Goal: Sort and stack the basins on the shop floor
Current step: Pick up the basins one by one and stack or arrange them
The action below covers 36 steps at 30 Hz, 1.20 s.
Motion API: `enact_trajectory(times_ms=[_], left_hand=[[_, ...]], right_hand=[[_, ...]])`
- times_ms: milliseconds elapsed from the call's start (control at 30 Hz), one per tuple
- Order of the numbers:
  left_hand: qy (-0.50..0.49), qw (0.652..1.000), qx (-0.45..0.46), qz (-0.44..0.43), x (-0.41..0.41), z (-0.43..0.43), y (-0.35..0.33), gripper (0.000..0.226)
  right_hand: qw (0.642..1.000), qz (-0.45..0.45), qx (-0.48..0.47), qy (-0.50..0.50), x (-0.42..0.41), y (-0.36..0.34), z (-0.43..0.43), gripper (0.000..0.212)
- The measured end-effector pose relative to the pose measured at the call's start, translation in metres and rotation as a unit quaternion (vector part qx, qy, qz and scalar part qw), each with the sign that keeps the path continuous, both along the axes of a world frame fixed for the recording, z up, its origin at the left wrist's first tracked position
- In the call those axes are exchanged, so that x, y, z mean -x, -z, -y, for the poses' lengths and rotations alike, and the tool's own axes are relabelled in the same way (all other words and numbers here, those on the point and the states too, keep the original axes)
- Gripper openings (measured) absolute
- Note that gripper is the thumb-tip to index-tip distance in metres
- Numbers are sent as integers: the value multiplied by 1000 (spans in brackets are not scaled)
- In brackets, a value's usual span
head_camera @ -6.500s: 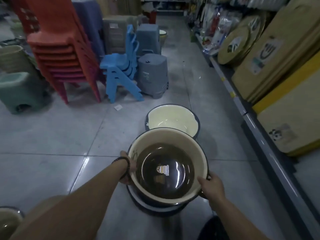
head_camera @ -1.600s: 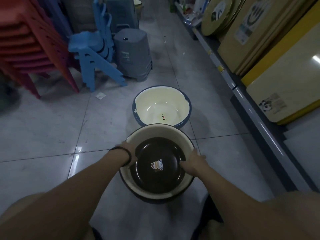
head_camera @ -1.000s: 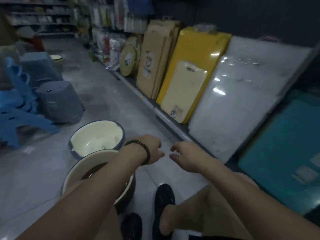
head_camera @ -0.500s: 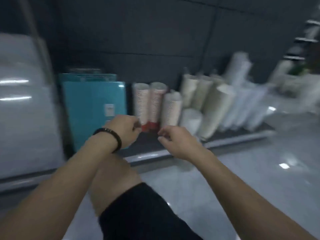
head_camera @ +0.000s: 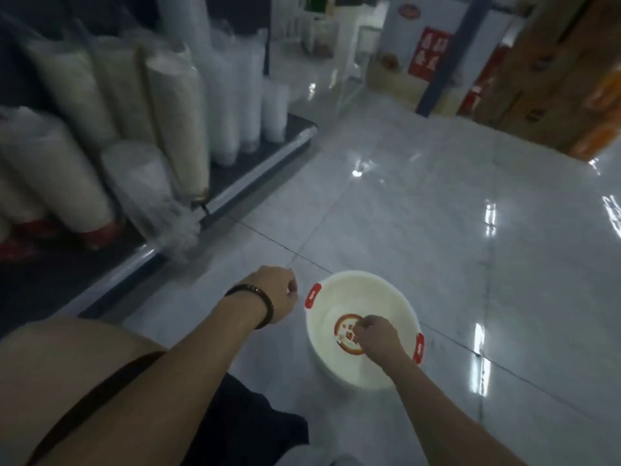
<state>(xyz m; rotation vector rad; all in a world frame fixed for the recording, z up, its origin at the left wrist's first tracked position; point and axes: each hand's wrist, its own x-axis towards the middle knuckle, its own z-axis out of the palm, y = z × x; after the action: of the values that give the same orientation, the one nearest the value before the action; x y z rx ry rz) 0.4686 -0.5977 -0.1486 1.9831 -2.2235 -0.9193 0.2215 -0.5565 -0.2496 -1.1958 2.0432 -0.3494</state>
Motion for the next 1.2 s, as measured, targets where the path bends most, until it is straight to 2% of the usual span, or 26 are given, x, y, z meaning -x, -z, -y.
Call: enact_trajectory(times_ms=[100, 167, 233, 333, 433, 567, 667, 767, 800, 867, 967, 1100, 1200], left_hand=[[46, 998, -36, 12, 42, 3, 29, 20], [65, 997, -51, 11, 62, 1, 46, 21], [78, 994, -70, 9, 78, -3, 61, 23], [91, 991, -92, 16, 90, -10, 76, 27], [64, 994, -90, -6, 87, -15, 88, 28], [21, 992, -117, -28, 74, -30, 108, 25], [11, 992, -118, -37, 75, -30, 112, 24], [10, 990, -138, -40, 75, -30, 111, 24], [9, 989, -144, -35, 73, -31, 112, 25], [-14, 987, -153, -39, 66, -32, 117, 27], [-60, 981, -167, -76, 56, -26, 120, 25], [-82, 979, -165, -88, 44, -23, 117, 27], [-98, 977, -166, -94, 38, -25, 113, 35]], right_hand=[[990, 51, -68, 117, 34, 50, -36, 14], [968, 92, -89, 214, 50, 71, -57, 12], [916, 166, -109, 348, 62, 87, -72, 26], [809, 273, -134, 503, 69, 104, -87, 53], [772, 339, -137, 520, 64, 116, -86, 74], [729, 414, -138, 527, 53, 134, -76, 87], [696, 448, -96, 554, 50, 146, -56, 78], [614, 485, -69, 618, 38, 151, -42, 58], [602, 486, -67, 630, 35, 154, -41, 53], [609, 473, -71, 632, 30, 157, -39, 48], [659, 450, -79, 597, 27, 157, -41, 46], [702, 439, -62, 557, 37, 137, -28, 52], [710, 450, -41, 540, 38, 116, -16, 56]])
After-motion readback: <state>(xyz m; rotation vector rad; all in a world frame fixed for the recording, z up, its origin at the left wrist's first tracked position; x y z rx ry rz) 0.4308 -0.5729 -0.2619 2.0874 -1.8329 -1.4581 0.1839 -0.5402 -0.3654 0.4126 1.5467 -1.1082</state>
